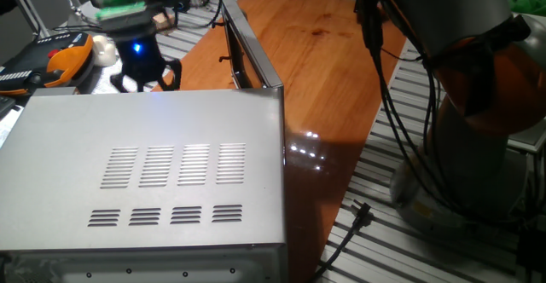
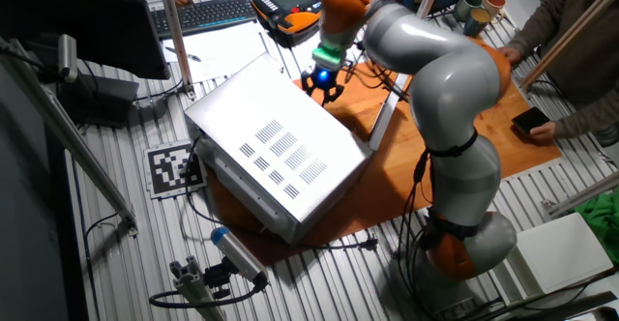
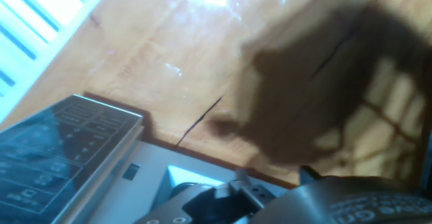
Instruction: Put the bowl into the microwave
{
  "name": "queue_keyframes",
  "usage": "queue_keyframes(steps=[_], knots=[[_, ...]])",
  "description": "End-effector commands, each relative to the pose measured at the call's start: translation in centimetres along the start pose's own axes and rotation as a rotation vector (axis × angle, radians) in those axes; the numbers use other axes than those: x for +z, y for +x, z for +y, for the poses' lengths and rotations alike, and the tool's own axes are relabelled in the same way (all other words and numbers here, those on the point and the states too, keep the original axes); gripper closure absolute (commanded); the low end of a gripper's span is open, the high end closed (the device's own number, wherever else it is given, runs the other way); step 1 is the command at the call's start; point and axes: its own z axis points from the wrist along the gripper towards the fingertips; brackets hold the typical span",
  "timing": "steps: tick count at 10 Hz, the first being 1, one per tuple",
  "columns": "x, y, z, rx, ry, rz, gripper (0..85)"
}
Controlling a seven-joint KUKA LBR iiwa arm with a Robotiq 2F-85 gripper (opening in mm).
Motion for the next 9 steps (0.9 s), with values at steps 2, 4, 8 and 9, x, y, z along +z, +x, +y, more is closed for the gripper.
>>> queue_keyframes(steps=[2, 4, 8, 9], knots=[[-0.8, -0.4, -0.3, -0.019, -0.001, -0.003, 51.0], [-0.8, -0.7, -0.4, -0.063, -0.010, -0.008, 68.0], [-0.1, -0.7, -0.3, -0.075, -0.003, -0.016, 85.0], [0.5, -0.7, -0.1, -0.068, -0.002, -0.019, 85.0]])
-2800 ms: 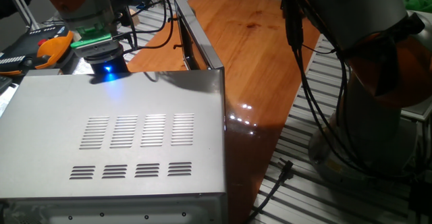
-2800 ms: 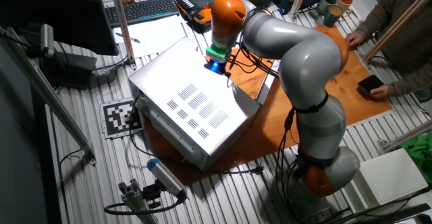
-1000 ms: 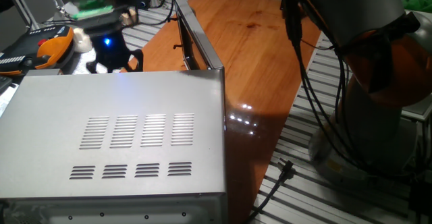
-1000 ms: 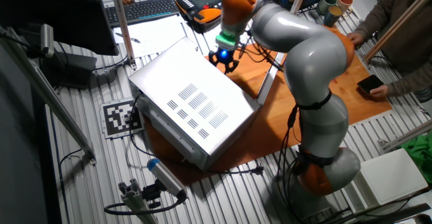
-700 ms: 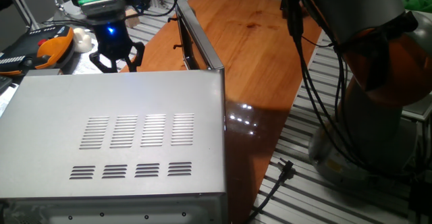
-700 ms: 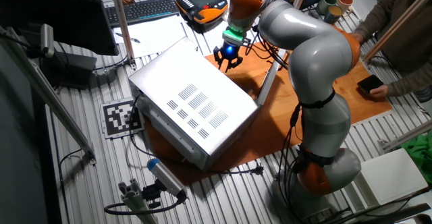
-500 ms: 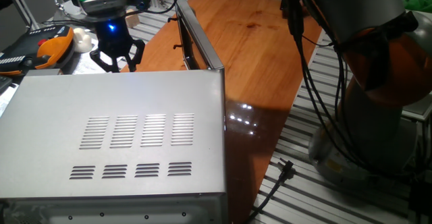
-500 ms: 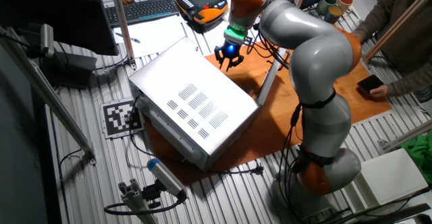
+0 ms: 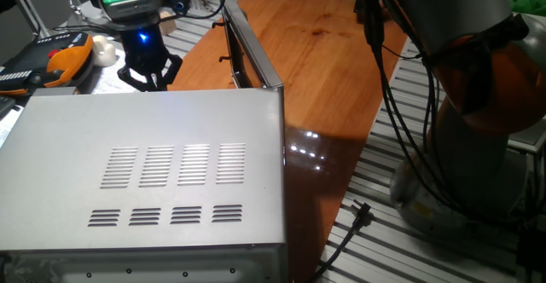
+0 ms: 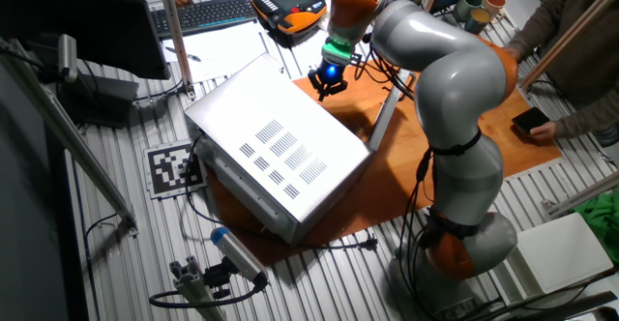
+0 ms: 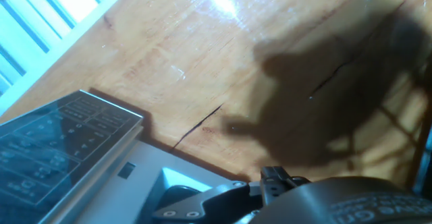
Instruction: Put the bowl into the microwave
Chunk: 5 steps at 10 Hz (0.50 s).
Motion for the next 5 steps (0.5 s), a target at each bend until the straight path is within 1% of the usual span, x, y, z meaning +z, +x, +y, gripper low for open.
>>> queue_keyframes(steps=[1, 2, 3, 5], knots=[[0.8, -0.1, 0.2, 0.005, 0.002, -0.001, 85.0], [1.6, -0.1, 0.4, 0.008, 0.003, 0.006, 85.0], [2.1, -0.1, 0.7, 0.013, 0.002, 0.015, 85.0], [3.1, 0.2, 1.2, 0.025, 0.006, 0.021, 85.0]])
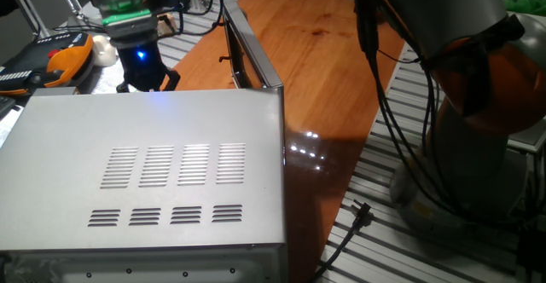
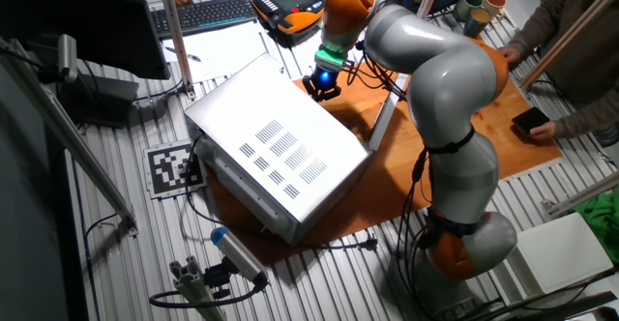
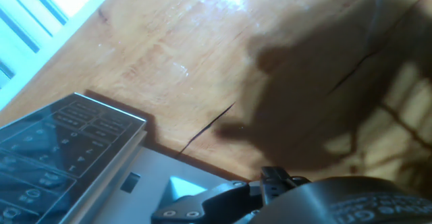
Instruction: Put the bowl into the microwave
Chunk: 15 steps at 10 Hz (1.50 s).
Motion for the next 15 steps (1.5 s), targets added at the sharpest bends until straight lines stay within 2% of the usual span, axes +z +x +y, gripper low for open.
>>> queue_keyframes(steps=[1, 6, 8, 11, 15], knots=[[0.3, 0.1, 0.0, 0.001, 0.006, 0.007, 85.0], [1.7, 0.7, 0.1, 0.025, 0.030, 0.049, 85.0], [2.2, 0.8, 0.1, 0.029, 0.027, 0.063, 85.0], [3.1, 1.6, 0.2, 0.038, 0.031, 0.074, 85.0], [3.4, 1.9, 0.2, 0.041, 0.021, 0.087, 85.0]])
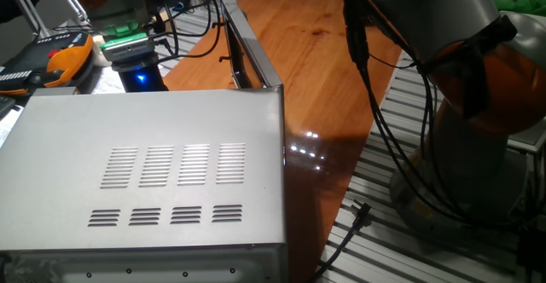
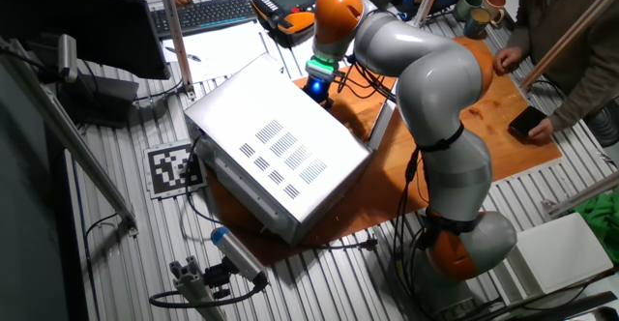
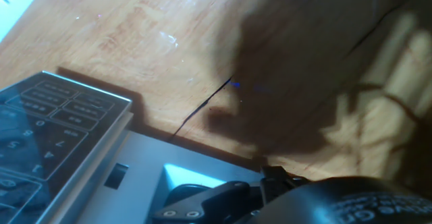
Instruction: Put the bowl into the microwave
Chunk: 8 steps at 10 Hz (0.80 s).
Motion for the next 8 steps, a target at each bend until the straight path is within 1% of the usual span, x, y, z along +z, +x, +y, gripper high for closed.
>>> queue_keyframes(steps=[1, 4, 8], knots=[[0.11, 0.08, 0.00, 0.001, -0.001, 0.001, 85.0], [0.66, 0.57, 0.02, 0.004, -0.005, -0.004, 85.0], [0.87, 0.93, -0.09, 0.006, -0.003, -0.002, 85.0]])
